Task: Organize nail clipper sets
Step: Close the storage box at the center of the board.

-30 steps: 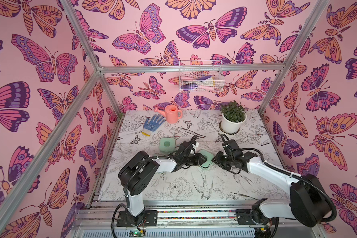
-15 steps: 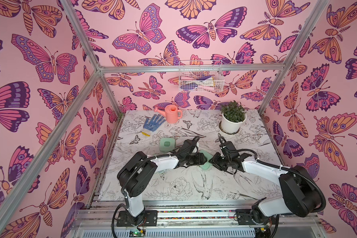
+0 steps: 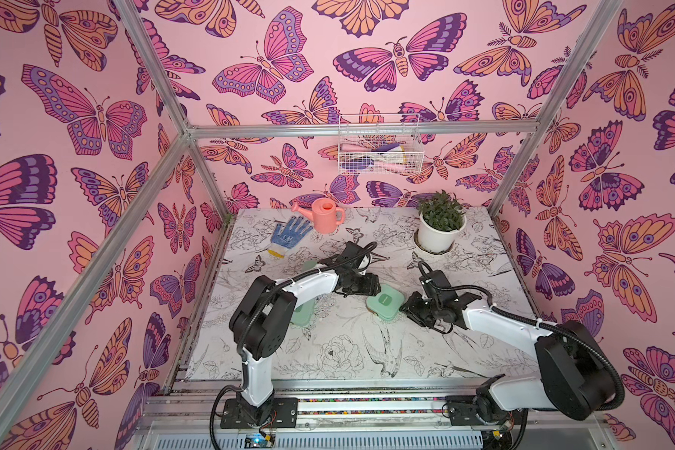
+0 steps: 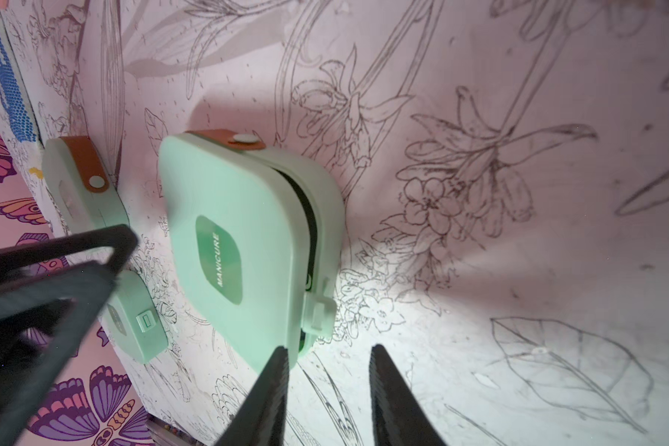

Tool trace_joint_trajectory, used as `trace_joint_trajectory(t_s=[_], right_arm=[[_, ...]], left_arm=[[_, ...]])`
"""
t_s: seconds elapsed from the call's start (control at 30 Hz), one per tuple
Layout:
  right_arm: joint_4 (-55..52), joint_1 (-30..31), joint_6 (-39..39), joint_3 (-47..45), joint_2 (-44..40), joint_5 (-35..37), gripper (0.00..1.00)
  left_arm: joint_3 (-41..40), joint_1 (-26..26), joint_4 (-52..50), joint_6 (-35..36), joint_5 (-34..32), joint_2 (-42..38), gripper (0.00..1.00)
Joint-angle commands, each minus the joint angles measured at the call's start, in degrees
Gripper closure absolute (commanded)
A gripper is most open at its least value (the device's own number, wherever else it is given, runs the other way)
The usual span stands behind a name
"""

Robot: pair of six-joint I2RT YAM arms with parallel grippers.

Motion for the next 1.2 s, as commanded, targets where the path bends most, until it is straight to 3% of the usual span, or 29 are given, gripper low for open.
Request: trace_joint_trajectory(t_s=[0.0,0.43,0.77,1.17], right_arm=[[-2.2,-0.7,-0.6,0.0,-1.1,0.6,0.63],[-0.9,-0.9,-0.7,0.1,1.0,-0.9,0.63],[5.1,-0.9,2.5,-0.4,2.7,-1.9,0.64],[7.7,-0.6,3.3,0.0,5.7,-2.0,0.67]], left_arm=[[1.5,-0.4,-5.0,6.3,4.8,2.3,0.34],[7.1,-0.6,-11.5,10.1,4.5,7.5,0.33],[9.5,-2.8,-19.7,12.4,-4.5,9.8,0.35],[8.6,-3.1,-19.8,11.6,-6.0,9.8,0.35]])
